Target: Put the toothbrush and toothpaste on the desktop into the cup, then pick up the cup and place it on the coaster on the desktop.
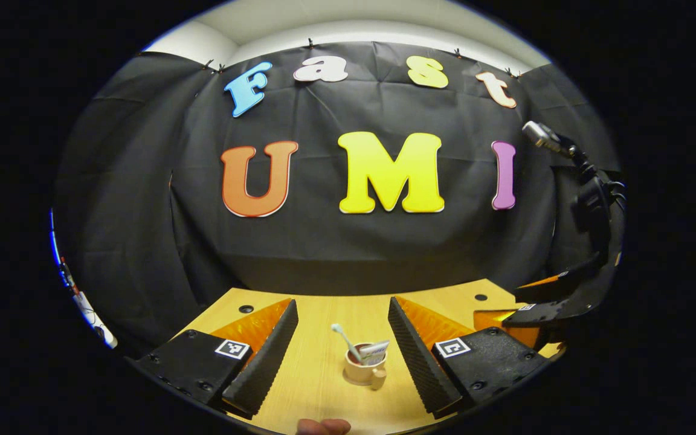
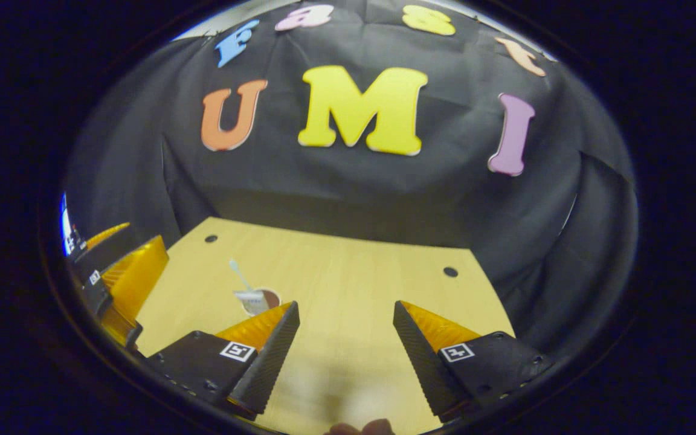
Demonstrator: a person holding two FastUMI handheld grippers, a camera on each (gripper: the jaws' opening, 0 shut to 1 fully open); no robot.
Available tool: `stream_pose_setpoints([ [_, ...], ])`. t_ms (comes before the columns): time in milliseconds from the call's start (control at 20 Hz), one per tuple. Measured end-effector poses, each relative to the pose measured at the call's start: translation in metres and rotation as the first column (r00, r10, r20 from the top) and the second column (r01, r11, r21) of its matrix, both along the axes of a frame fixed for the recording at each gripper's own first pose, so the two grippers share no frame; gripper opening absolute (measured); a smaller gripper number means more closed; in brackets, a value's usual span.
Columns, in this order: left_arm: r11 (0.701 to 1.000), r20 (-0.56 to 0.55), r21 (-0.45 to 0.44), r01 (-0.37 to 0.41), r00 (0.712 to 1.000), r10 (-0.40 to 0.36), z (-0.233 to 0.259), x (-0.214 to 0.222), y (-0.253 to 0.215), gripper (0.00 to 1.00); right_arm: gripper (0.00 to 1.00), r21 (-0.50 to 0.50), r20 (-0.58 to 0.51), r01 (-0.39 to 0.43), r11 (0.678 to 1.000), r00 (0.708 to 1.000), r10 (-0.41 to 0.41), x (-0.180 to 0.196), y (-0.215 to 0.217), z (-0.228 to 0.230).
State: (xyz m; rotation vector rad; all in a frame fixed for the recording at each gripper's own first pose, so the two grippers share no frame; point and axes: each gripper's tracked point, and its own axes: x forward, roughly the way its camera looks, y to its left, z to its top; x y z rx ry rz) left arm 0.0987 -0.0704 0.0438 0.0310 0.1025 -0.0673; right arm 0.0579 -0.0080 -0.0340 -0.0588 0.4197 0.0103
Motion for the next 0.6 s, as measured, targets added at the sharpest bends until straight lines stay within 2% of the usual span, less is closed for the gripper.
stream_pose_setpoints([
  [150, 0.999, 0.032, -0.033, 0.003, 0.999, -0.002, 0.03, 0.004, -0.016, 0.95, 0.95, 0.025, 0.162, 0.029, 0.999, 0.986, -0.033, -0.009, -0.018, 0.048],
  [350, 1.0, 0.059, -0.023, 0.006, 0.998, -0.004, 0.046, -0.003, -0.027, 0.95, 0.95, 0.018, 0.276, 0.065, 0.998, 0.959, -0.067, -0.024, -0.038, 0.074],
  [450, 1.0, 0.057, -0.018, -0.003, 0.998, 0.004, 0.044, -0.008, -0.03, 0.95, 0.95, 0.032, 0.318, 0.082, 0.996, 0.944, -0.088, -0.027, -0.043, 0.076],
  [600, 1.0, 0.052, -0.021, -0.008, 0.999, 0.009, 0.04, -0.013, -0.038, 0.95, 0.95, 0.044, 0.319, 0.084, 0.995, 0.943, -0.094, -0.03, -0.049, 0.066],
])
